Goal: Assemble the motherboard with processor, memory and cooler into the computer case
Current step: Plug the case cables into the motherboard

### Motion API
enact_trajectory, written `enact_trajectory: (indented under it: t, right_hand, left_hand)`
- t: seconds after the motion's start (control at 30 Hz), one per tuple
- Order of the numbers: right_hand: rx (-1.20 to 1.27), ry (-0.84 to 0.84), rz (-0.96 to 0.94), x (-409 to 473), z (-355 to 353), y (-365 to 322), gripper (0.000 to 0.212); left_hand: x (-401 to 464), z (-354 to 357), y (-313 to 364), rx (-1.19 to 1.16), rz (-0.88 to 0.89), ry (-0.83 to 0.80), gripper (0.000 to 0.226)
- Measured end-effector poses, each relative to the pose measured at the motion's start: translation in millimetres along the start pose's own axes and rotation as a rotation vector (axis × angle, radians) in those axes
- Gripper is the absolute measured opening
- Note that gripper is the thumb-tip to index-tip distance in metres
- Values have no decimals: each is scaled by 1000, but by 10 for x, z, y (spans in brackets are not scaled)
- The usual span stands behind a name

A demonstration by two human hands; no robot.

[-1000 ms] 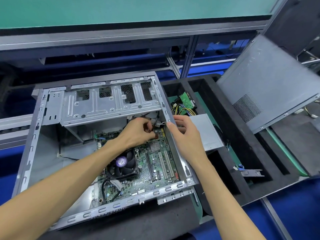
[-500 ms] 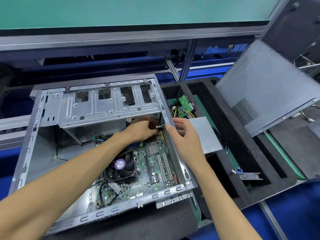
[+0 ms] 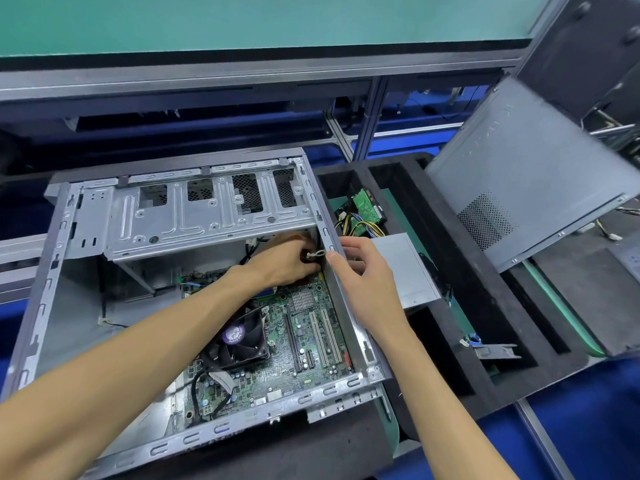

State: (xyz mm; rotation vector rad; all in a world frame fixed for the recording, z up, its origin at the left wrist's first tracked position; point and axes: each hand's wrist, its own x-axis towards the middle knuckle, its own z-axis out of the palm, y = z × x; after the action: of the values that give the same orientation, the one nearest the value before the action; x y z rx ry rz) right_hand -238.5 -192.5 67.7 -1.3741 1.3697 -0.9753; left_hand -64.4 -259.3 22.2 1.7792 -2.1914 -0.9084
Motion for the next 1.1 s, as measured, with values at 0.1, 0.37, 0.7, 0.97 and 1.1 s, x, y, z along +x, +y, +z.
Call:
enact_trajectory:
  t: [0.1, 0.37, 0.7, 0.97, 1.1]
  right_hand:
    - [-8, 6, -2, 3, 2, 2, 21]
    - [-12, 4, -8, 5, 0, 1, 21]
    - [-4, 1, -8, -1, -4, -7, 22]
    - [0, -2, -5, -4, -4, -12, 21]
    - [2, -3, -3, -2, -4, -16, 21]
  left_hand:
    - [12, 4, -4, -68, -50, -33, 42]
    - [26, 28, -9, -81, -68, 55, 38]
    - [40, 25, -40, -162, -143, -7, 31]
    - [26, 28, -53, -129, -136, -6, 27]
    - [46, 34, -35, -69, -105, -7, 33]
